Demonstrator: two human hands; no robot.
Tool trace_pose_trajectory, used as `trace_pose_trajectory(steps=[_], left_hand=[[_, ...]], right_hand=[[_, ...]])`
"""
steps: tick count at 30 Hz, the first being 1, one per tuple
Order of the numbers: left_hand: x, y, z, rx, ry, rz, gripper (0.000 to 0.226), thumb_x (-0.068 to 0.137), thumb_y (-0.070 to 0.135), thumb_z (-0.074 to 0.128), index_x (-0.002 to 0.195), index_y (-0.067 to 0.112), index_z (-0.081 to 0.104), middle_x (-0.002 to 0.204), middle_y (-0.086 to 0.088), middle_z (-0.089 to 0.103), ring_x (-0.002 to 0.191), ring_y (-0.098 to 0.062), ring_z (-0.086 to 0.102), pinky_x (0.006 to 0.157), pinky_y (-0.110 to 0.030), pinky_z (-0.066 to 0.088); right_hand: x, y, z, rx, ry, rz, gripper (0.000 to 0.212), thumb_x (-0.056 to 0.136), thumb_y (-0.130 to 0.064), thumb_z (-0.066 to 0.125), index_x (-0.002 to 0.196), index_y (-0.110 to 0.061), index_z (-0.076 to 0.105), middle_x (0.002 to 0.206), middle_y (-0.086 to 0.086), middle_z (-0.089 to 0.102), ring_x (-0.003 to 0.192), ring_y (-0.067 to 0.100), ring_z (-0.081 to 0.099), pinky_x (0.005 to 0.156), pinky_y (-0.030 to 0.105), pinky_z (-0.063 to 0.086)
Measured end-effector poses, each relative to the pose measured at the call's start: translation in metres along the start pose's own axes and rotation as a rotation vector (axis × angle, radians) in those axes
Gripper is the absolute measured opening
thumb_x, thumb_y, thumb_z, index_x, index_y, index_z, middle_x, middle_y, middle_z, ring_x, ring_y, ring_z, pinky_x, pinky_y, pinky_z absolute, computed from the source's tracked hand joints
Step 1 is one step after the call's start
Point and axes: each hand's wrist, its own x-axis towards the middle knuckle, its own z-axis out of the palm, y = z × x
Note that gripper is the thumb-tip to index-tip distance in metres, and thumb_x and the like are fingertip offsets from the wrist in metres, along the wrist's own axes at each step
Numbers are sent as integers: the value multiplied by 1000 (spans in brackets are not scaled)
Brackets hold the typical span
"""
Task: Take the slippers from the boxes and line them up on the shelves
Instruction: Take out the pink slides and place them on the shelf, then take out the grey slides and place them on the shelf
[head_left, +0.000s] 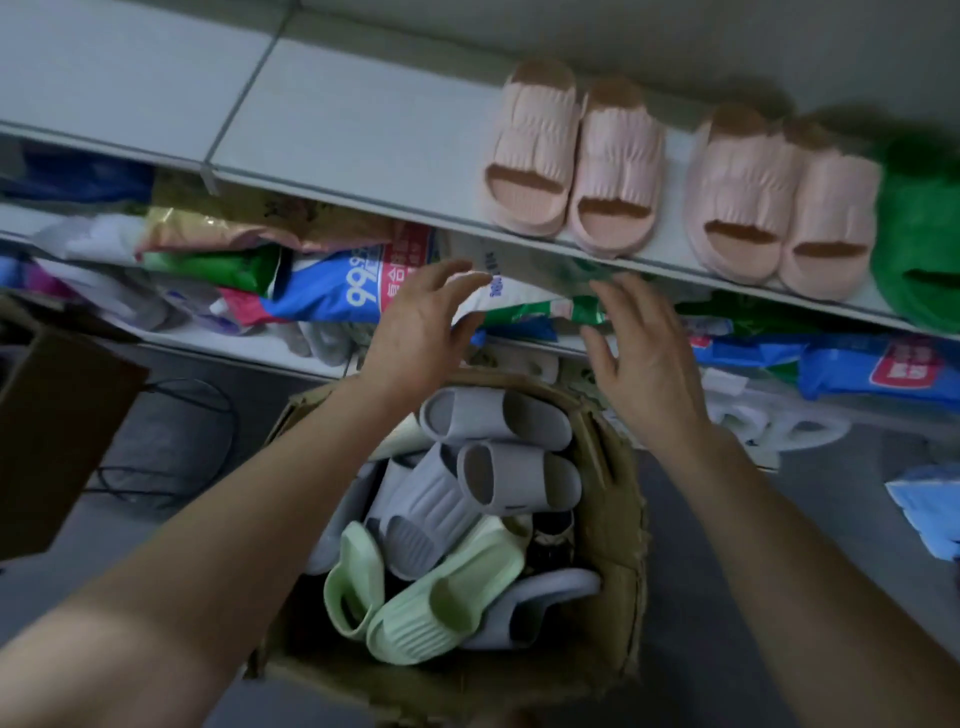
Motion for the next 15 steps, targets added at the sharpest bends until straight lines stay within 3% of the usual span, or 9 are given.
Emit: trace_pose_trajectory(steps=[5,11,13,15], left_hand=[[-106,-28,25,-25,-146,-113,34,83,17,68,117,14,66,120,-8,63,104,-30,62,89,-36,49],[-151,-51,63,-55,-320,-238,39,84,13,69,122,12,63,119,-10,64,100,-31,63,85,-42,53],[-143,-54,77,-43,-342,-266,40,84,12,67,124,10,62,119,-13,64,103,-35,62,86,-41,51],[-129,-55,95,-7,-371,-311,43,87,16,65,129,10,58,119,-17,64,104,-39,60,84,-42,49]], right_hand=[[-96,-27,43,135,-230,187,41,99,-26,48,137,-12,51,135,9,54,124,27,50,102,41,44],[-142,-27,111,379,-712,793,49,100,-37,45,146,-22,38,137,6,55,118,30,56,86,35,46],[-144,-27,128,539,-748,955,41,101,-35,44,137,-16,46,127,9,56,108,29,55,79,30,40],[-147,-28,135,617,-703,984,25,102,-32,44,111,-11,54,100,6,57,90,25,52,66,30,36]])
